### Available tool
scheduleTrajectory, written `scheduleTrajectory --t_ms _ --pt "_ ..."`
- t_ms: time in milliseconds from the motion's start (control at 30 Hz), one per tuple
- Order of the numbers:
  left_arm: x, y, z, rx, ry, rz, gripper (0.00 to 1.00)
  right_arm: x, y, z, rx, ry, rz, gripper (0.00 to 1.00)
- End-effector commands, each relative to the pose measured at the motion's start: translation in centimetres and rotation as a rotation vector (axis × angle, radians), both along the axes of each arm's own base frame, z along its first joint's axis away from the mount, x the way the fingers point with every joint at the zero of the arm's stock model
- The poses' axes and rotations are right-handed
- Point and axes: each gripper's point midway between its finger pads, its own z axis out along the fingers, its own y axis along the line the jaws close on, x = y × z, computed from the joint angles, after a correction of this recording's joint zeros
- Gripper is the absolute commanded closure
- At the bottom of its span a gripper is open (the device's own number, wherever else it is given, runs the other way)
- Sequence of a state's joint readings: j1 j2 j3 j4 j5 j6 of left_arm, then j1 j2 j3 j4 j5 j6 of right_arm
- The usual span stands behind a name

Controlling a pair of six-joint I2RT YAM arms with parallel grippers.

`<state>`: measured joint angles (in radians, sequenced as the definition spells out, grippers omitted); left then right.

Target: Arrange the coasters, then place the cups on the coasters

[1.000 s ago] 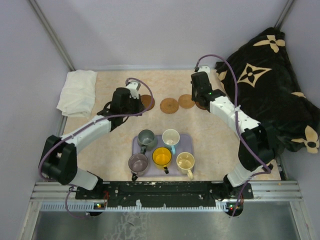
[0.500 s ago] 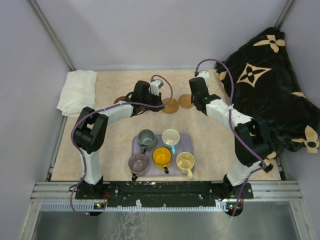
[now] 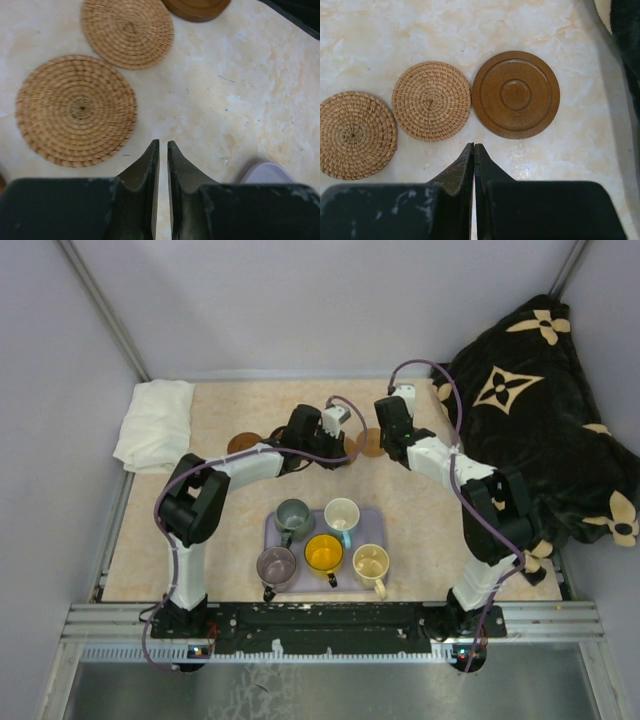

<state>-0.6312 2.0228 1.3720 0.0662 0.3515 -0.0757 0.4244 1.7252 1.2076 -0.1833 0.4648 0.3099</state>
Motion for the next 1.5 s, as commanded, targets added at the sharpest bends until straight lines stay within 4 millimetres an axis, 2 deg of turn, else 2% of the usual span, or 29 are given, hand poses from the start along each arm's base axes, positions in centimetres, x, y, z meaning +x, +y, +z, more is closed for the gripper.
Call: scheduleTrajectory --t_ms 0,267,500,833,1267,1467 --pt "-0.3 -1.3 -0.8 0.013 0.007 -0.050 0.82 0.0 -0.8 5.8 0.068 -0.160 -0.055 1.00" --pt "-1.0 -1.0 -3.7 0.063 0.078 -0.034 0.81 -0.5 -1.5 7.5 0.064 -0.198 -0.070 1.00" --pt "-1.2 -1.0 -5.6 0.085 0.117 -0.031 0.81 -0.3 -1.4 7.8 0.070 -0.212 -0.070 1.00" --pt "-0.4 -0.5 -6.8 0.118 0.125 0.010 0.80 -0.2 -1.7 7.6 0.059 -0.210 -0.074 1.00" --pt "1.5 2.4 -8.0 0.169 0.135 0.113 0.80 -0.2 -1.8 7.1 0.052 -0.199 -0.077 1.00" --pt "2.1 2.5 -8.1 0.166 0.134 0.121 0.80 0.0 -1.7 6.8 0.054 -0.195 -0.075 1.00"
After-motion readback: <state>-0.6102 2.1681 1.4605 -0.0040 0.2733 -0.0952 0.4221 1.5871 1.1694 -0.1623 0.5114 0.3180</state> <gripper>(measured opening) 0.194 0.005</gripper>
